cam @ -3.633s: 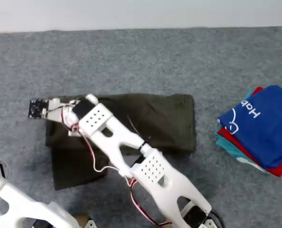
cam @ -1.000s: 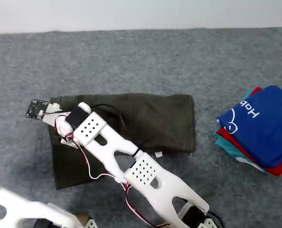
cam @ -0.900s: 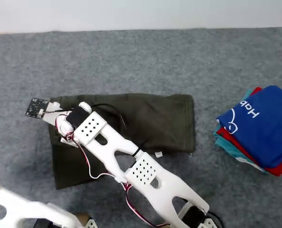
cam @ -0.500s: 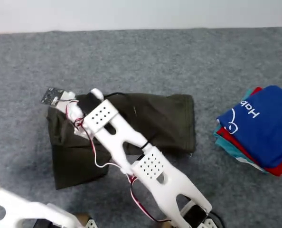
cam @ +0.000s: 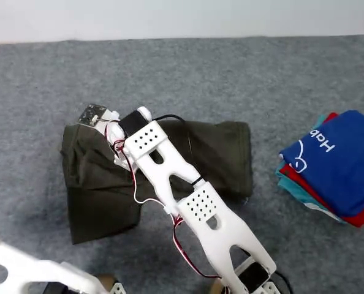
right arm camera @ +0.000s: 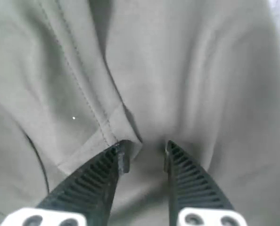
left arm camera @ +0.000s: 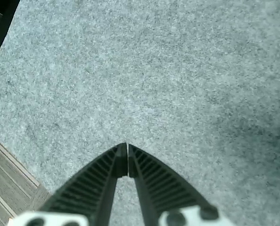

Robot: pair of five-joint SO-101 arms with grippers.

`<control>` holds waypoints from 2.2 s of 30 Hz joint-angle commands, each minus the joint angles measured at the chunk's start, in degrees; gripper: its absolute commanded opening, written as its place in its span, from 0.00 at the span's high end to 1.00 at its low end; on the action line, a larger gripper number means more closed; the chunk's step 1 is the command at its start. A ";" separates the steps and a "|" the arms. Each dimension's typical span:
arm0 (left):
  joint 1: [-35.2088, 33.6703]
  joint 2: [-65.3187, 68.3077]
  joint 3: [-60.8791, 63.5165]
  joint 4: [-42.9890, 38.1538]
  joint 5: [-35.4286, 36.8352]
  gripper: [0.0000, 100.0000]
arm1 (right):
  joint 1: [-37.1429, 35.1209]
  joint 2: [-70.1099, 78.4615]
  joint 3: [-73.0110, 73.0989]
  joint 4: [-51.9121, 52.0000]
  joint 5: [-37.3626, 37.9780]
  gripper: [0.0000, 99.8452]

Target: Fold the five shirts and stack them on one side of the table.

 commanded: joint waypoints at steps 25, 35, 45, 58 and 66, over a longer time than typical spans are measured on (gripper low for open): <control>-1.23 -1.32 -14.81 6.15 3.52 0.99 | -14.73 -35.21 37.71 2.07 0.97 0.85; 5.27 -1.32 -14.55 9.32 3.52 0.99 | -27.82 -29.05 42.90 1.01 6.95 0.77; 4.84 -1.32 -14.55 9.23 3.52 0.99 | -31.08 -22.11 42.90 -7.60 6.77 0.78; 4.84 -1.32 -14.46 9.23 3.52 0.99 | -29.32 -20.09 42.90 -7.78 6.77 0.99; 4.84 -1.41 -14.46 9.23 3.43 0.99 | -28.35 -20.09 36.22 -3.38 6.77 0.99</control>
